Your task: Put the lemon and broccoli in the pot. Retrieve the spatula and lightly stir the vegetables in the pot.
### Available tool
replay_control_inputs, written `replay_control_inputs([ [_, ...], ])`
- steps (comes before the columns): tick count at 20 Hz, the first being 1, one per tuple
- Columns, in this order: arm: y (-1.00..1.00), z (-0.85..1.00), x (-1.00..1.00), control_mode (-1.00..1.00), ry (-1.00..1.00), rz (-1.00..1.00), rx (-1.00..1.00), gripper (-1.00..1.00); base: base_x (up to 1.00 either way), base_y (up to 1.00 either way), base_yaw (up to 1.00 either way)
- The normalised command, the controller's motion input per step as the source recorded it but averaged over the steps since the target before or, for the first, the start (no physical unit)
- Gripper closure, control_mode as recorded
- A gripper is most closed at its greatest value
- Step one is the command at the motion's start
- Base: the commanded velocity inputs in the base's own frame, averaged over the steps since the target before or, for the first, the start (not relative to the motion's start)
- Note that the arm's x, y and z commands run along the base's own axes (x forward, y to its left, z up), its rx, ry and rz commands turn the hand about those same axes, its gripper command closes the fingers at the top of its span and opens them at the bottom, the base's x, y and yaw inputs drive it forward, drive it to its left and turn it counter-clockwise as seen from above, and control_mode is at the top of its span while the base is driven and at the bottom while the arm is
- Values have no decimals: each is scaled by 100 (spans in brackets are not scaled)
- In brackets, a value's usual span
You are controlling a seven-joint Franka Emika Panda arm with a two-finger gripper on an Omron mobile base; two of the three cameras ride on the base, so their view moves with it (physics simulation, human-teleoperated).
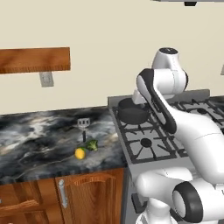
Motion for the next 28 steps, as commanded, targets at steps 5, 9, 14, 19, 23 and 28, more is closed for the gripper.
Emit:
replay_control_inputs([
  [5, 0, 0, 0, 100, 0, 0, 0, -100, 33, 48, 0],
  [9, 0, 0, 0, 100, 0, 0, 0, -100, 58, 52, 0],
  [14, 0, 0, 0, 100, 0, 0, 0, -100, 79, 35, 0],
  [19, 0, 0, 0, 100, 0, 0, 0, -100, 34, 16, 0],
  [23, 2, -2, 1, -100, 2, 0, 0, -100, 0, 0, 0],
  [28, 45, -12, 8, -100, -1, 0, -1, -100, 0, 0, 0],
])
